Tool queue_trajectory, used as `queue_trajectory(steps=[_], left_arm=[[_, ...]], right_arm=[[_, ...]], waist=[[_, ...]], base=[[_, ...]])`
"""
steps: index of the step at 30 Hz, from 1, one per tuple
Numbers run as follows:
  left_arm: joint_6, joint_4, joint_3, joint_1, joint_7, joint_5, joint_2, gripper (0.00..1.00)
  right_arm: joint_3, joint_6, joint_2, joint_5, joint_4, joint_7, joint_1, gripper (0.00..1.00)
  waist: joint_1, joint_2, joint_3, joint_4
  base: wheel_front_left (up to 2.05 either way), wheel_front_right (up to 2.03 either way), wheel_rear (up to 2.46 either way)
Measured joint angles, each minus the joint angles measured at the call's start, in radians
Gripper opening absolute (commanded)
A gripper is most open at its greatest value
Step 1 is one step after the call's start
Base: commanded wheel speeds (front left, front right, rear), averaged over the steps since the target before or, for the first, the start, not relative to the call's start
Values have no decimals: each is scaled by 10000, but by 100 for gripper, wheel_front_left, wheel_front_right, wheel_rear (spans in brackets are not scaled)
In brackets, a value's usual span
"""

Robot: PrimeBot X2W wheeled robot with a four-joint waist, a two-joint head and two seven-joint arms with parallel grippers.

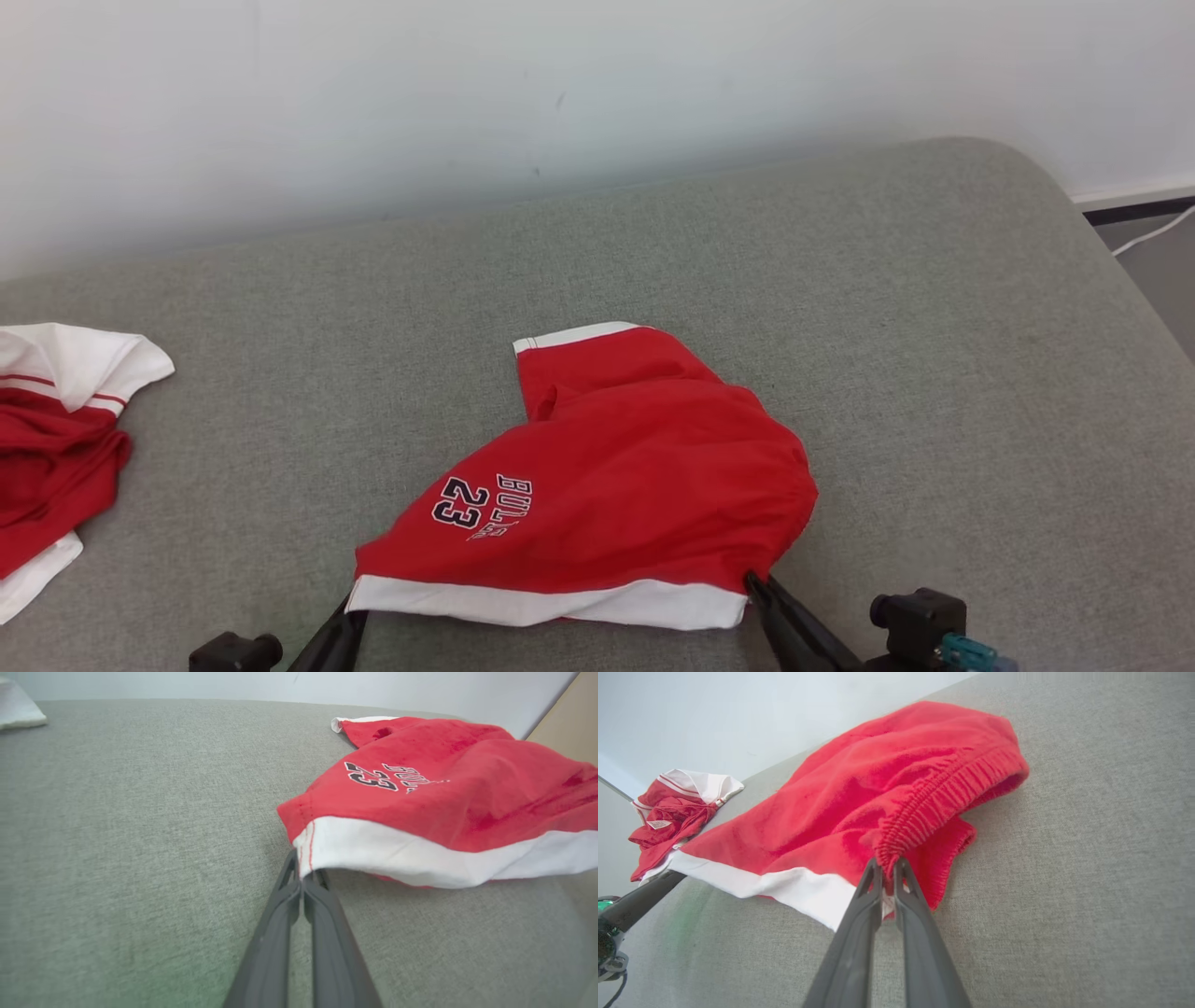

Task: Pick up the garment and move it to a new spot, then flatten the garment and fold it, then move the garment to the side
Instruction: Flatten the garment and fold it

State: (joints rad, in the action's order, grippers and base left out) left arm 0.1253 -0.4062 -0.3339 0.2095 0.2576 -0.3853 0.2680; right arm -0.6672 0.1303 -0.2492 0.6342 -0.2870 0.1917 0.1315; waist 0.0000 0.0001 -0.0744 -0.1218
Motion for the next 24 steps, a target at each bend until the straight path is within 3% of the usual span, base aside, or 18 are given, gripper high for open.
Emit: queue_trajectory(steps=[12,24], left_arm=[[-140,1820,240,127,-209,734,863,0],[40,2424,-192,4180,-1710,537,2474,0]], right_arm=[[217,0,-489,686,1244,-637,1336,0],[520,0,366,1076,-203,-1321,5851,0]], waist=[[0,0,232,283],[1,0,-807,358]], base=[[0,0,0],[0,0,0]])
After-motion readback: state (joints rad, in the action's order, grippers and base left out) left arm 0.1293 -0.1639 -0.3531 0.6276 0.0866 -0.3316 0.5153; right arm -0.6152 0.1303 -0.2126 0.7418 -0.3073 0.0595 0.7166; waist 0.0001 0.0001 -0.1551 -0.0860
